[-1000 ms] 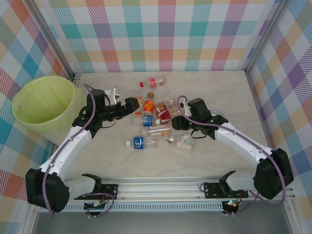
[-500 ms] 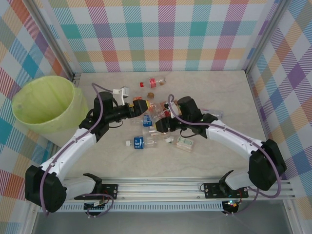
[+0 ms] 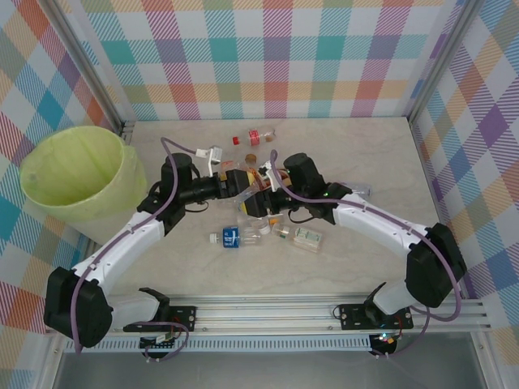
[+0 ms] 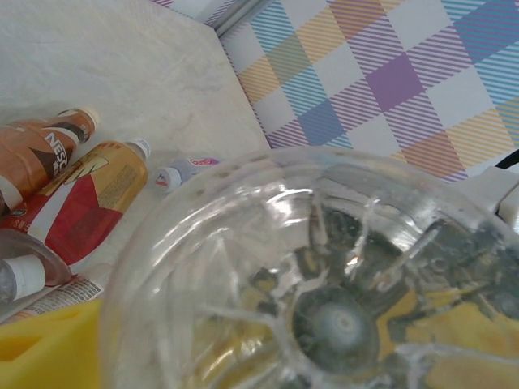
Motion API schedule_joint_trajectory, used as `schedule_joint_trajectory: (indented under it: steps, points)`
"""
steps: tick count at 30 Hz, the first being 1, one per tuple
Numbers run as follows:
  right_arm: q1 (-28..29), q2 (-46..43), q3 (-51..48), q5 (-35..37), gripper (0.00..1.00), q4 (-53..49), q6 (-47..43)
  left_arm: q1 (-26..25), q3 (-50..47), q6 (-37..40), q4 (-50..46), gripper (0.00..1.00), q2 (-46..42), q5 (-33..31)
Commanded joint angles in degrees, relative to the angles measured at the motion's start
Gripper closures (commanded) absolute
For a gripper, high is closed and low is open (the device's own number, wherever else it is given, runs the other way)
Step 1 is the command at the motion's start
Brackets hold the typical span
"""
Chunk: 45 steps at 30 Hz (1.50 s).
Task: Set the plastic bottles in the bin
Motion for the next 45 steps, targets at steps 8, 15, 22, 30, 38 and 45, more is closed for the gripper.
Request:
schedule_joint_trajectory:
  steps: [8,15,22,30,38,45]
  points:
    - [0.9,-0.6,1.1,-3.7,0.40,5.6,-0.8,-0.5,-2.3,-1.5,3.3,0.41,-0.7,-4.5]
    - [0.9,-5.1,-2.2,4.0,0.18,8.2,0.1,-0.6,-1.7,-1.7,3.8,0.45,-0.2,-6.2]
    - [0.9,-15.7,-9.2,22.7,0.00,11.6,2.4,0.1,6.2,5.4,-12.1,0.51,-1.3,-22.9]
    - [0.8,-24.3,-14.9,37.1,0.00,7.6,5.9,3.4,16.2,12.2,-17.2,0.52,-1.5,-30.8]
    - [0.8,-28.2,-17.1,45.2,0.00,5.3,10.1,7.1,27.4,18.1,-20.3,0.52,0.9,-36.9]
    - [0.8,-28.4,-17.8,45.8,0.00,4.5,11.0,13.9,32.9,21.8,-22.4,0.52,-1.3,-38.5]
